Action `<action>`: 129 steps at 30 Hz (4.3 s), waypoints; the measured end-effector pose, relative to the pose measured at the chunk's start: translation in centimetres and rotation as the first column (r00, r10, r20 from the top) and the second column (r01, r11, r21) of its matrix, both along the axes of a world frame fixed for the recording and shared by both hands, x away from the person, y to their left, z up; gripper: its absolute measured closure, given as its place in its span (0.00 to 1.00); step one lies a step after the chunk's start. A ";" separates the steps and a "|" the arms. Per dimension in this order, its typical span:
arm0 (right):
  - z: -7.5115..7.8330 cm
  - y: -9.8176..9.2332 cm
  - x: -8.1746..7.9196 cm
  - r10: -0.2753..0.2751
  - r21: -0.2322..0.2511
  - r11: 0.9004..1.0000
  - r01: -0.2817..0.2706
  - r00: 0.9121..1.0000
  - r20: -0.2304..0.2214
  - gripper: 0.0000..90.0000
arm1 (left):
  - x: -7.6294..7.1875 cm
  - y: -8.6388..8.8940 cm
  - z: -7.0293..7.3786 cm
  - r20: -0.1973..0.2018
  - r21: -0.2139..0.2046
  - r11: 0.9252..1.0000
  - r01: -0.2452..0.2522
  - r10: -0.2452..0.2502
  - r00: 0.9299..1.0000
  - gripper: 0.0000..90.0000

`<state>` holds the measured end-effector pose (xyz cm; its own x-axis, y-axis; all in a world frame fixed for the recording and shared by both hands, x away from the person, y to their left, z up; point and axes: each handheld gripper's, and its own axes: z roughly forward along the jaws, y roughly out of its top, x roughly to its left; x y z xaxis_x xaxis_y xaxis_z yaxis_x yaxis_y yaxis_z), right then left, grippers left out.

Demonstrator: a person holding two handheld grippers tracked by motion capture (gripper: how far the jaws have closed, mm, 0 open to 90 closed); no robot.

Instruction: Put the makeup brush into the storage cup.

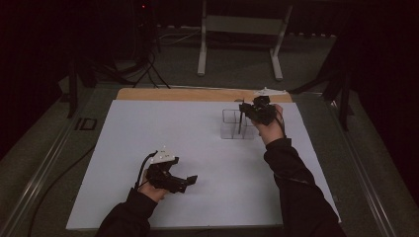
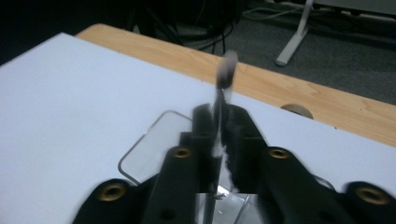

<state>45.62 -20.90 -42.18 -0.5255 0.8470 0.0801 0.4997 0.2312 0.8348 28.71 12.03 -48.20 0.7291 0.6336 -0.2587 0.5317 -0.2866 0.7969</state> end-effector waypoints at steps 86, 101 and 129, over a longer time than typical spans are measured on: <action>-3.4 -4.7 -12.0 0.272 0.132 0.955 -0.265 0.962 -0.036 0.16 | -0.8 5.4 1.8 0.036 0.028 0.993 0.111 -0.112 0.993 0.01; -5.5 -6.3 -15.1 0.271 0.125 0.957 -0.262 0.960 -0.063 0.16 | -1.9 7.6 0.7 0.032 0.006 0.996 0.091 -0.091 0.995 0.01; -7.4 -9.9 -19.2 0.246 0.083 0.967 -0.239 0.966 -0.078 0.16 | -4.0 11.3 -1.6 0.024 0.015 0.999 0.034 -0.035 0.999 0.01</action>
